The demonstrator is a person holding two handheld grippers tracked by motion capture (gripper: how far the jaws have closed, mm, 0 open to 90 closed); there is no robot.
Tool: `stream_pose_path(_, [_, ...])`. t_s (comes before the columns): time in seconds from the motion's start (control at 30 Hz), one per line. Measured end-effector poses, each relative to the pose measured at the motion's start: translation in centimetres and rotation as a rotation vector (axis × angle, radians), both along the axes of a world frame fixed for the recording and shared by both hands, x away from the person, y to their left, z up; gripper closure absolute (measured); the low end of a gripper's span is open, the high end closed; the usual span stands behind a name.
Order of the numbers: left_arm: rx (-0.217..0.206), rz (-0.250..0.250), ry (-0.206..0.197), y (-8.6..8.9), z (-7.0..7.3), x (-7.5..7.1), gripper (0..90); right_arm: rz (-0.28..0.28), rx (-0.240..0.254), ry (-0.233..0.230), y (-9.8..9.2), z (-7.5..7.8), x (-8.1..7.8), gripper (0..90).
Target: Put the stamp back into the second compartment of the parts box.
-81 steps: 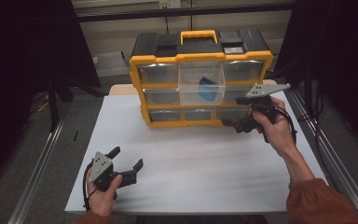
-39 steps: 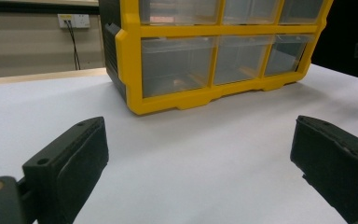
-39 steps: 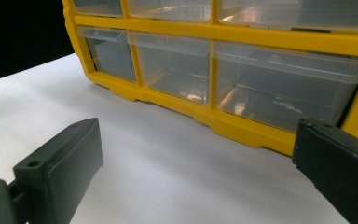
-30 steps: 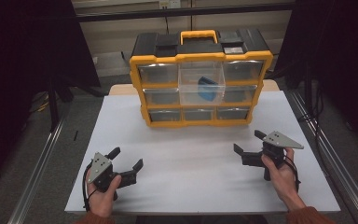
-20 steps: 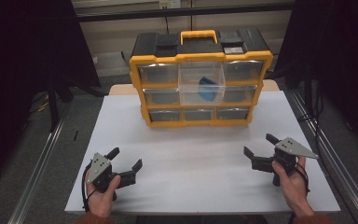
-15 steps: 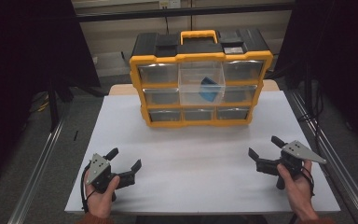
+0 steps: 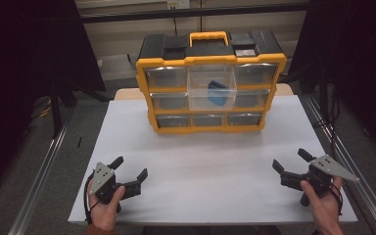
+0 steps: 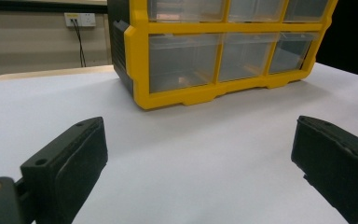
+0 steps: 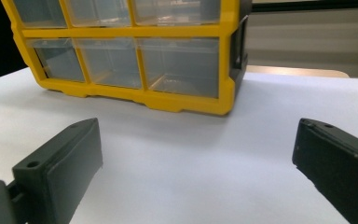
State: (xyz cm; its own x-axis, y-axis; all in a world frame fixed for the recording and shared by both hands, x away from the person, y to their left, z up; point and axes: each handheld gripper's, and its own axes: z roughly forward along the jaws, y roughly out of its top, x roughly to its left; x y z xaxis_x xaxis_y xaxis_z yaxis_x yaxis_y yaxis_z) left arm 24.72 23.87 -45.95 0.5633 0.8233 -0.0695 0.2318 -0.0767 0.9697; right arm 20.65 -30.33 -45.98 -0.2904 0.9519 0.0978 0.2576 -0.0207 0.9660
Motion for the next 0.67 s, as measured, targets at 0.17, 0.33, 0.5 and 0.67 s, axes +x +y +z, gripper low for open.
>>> stream_pose_path(0.17, [-0.031,0.024,0.011,-0.1,-0.1,0.0,3.8,-0.033,-0.007,0.010,-1.1,-0.3,-1.2,1.6])
stream_pose_path(0.33, [-0.025,0.014,0.006,0.1,0.0,0.0,3.8,-0.047,-0.016,0.027,-1.7,-0.6,-2.0,1.4])
stream_pose_path(0.5, [-0.006,-0.007,0.012,-0.1,0.0,0.0,3.7,-0.015,-0.008,0.043,-1.2,-0.7,-1.1,0.7])
stream_pose_path(0.67, [-0.007,-0.004,0.014,-0.1,0.0,0.1,3.7,0.002,-0.019,0.050,-0.8,-0.8,-0.7,1.0])
